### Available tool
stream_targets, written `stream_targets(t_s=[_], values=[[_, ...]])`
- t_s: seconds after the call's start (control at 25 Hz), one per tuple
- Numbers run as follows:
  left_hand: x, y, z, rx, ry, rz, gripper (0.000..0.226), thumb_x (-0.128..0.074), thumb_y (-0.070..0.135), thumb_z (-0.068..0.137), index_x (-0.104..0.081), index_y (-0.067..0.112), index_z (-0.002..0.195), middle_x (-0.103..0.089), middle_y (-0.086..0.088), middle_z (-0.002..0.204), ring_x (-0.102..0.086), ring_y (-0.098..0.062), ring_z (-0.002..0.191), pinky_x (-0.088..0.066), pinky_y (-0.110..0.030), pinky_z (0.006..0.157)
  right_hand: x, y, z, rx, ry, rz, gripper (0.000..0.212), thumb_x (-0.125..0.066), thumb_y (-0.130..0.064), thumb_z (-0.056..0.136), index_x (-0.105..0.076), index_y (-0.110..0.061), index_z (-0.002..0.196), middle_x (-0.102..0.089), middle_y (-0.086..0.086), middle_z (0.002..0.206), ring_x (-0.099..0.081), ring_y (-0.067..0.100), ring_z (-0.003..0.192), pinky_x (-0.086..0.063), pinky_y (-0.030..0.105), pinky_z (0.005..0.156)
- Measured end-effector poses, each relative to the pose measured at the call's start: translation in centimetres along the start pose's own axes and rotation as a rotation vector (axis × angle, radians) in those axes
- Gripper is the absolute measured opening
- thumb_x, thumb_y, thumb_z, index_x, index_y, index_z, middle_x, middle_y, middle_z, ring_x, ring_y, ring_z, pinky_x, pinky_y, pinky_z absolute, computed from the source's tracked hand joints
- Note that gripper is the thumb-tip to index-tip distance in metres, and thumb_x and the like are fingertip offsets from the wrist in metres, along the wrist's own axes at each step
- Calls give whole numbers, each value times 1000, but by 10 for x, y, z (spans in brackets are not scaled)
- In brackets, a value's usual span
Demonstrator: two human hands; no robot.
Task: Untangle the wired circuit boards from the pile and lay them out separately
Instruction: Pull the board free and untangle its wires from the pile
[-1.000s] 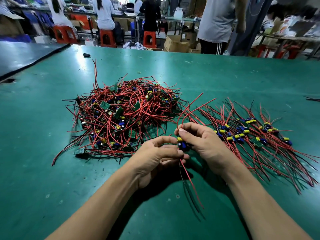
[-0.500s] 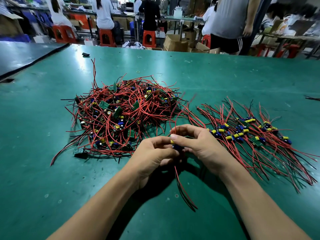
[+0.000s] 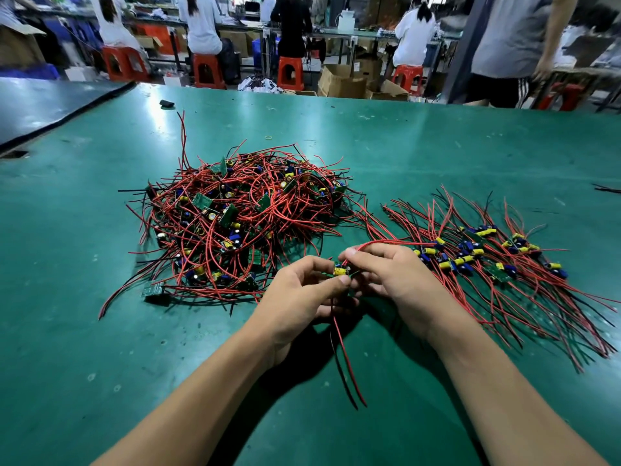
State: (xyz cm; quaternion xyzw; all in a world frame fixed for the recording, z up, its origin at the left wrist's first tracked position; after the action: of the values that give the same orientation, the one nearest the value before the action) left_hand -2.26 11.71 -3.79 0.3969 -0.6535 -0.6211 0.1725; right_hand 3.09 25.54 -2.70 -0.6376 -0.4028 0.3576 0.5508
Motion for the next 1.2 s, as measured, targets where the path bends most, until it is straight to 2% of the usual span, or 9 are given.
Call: stream_targets(t_s=[0.16, 0.28, 0.48, 0.6, 0.72, 0.88, 0.96, 1.12, 1.2], values=[[0, 1, 0, 45, 33, -12, 10, -68, 4, 88, -59, 3, 92, -68, -20, 88, -71, -34, 77, -53, -56, 89, 1, -2, -3, 70, -99, -119, 18, -65, -25, 97, -79, -14, 92, -75, 3, 85, -66, 13, 75, -55, 23, 61], [0, 1, -1, 47, 14, -14, 14, -67, 12, 90, -67, 4, 102, -72, -14, 83, -72, -36, 75, -58, -46, 79, 1, -3, -4, 104, -153, -180, 21, -62, -25, 99, -80, -14, 98, -75, 1, 87, -63, 10, 76, -53, 23, 63], [2, 0, 1, 21, 17, 48, 8, -65, -1, 87, -69, 6, 85, -71, -19, 83, -71, -29, 70, -57, -33, 65, -4, 0, -3, 106, -154, -197, 24, -54, -23, 104, -76, -16, 109, -76, -1, 110, -71, 9, 94, -56, 23, 71], [1, -2, 1, 14, 5, 57, 12, -65, -1, 87, -75, 5, 86, -73, -17, 81, -72, -28, 69, -59, -33, 64, -5, 3, -2, 53, -131, -241, 25, -55, -29, 103, -75, -15, 108, -76, 10, 103, -71, 20, 90, -58, 35, 69], [0, -5, 2, -13, 51, 132, 17, -62, 1, 90, -78, 7, 87, -74, -19, 83, -67, -28, 75, -57, -42, 77, -5, 3, 0, 127, -89, -472, 31, -58, -33, 101, -77, -10, 96, -77, 10, 97, -72, 29, 91, -57, 46, 85], [-2, -3, 2, -24, 69, 138, 19, -60, -2, 89, -76, 1, 78, -73, -18, 75, -70, -29, 66, -59, -50, 74, -7, 3, -2, 49, -110, -393, 40, -58, -33, 101, -69, -18, 66, -70, 5, 67, -65, 20, 60, -52, 36, 65], [-2, -2, 1, -28, 76, 133, 18, -60, -3, 87, -71, -6, 73, -68, -18, 68, -67, -30, 58, -61, -50, 63, -3, 4, -1, 19, -89, -340, 34, -59, -34, 101, -74, -16, 76, -71, 7, 68, -65, 22, 62, -49, 35, 66], [-5, -1, 1, -28, 71, 179, 15, -63, -2, 84, -68, -8, 71, -66, -16, 60, -65, -28, 51, -58, -35, 52, 9, 3, 6, 106, 91, -535, 35, -57, -32, 102, -76, -3, 98, -58, -26, 51, -49, -5, 48, -36, 21, 56], [-5, 0, 1, -29, 63, 189, 14, -63, -2, 85, -68, -10, 74, -66, -13, 59, -64, -26, 49, -56, -30, 49, 12, 6, 9, 165, 148, -599, 45, -54, -32, 103, -66, 11, 99, -55, -17, 49, -41, 4, 46, -30, 28, 54]])
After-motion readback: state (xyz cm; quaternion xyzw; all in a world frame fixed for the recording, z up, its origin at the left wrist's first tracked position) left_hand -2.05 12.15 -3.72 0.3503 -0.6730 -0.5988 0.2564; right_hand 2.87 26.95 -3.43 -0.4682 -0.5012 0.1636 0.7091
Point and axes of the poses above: each hand's wrist, its own z-axis towards the middle knuckle, its own x-axis out of the back of the hand, y = z × x, the point moved 3 cm from there along z, towards the middle knuckle
